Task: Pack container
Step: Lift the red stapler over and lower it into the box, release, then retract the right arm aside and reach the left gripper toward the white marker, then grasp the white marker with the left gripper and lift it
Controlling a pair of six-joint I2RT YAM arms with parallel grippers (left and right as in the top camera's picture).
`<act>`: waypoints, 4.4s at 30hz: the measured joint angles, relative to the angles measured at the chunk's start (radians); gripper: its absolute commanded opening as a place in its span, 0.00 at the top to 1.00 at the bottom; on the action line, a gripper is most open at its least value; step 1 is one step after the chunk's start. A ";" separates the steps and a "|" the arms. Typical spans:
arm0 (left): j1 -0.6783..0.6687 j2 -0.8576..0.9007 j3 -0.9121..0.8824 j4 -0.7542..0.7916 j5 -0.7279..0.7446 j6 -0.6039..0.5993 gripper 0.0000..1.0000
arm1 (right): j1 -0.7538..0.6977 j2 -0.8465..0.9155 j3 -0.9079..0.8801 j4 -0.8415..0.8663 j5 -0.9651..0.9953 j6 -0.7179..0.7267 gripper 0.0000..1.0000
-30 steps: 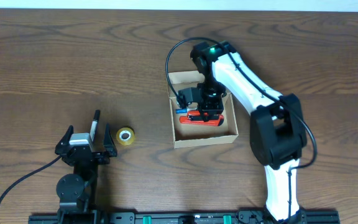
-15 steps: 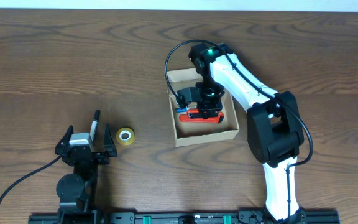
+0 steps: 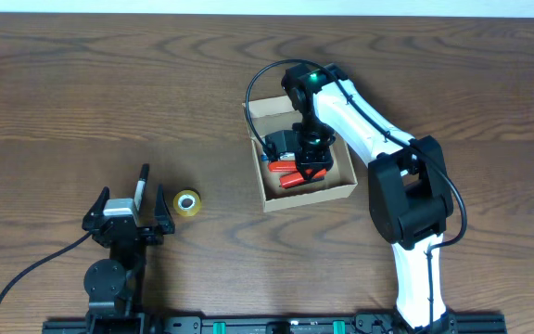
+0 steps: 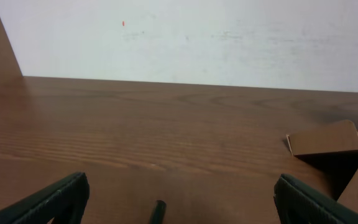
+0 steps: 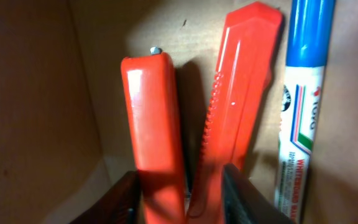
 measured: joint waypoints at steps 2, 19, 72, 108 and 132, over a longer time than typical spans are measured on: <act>0.000 0.000 0.000 0.002 0.000 0.000 0.05 | 0.000 -0.005 0.002 0.000 0.005 0.014 0.68; 0.000 0.202 0.414 -0.425 0.015 -0.140 0.05 | -0.175 -0.493 0.357 0.010 0.013 0.497 0.06; 0.196 1.735 1.073 -0.803 0.184 0.170 0.05 | -0.991 -0.521 0.350 -0.039 -0.006 1.096 0.01; 0.196 1.668 0.888 -0.636 0.092 0.145 0.05 | -0.991 -0.521 0.350 -0.064 -0.007 1.096 0.01; 0.196 1.680 0.886 -0.592 0.022 0.101 0.05 | -0.991 -0.521 0.350 -0.063 -0.008 1.096 0.01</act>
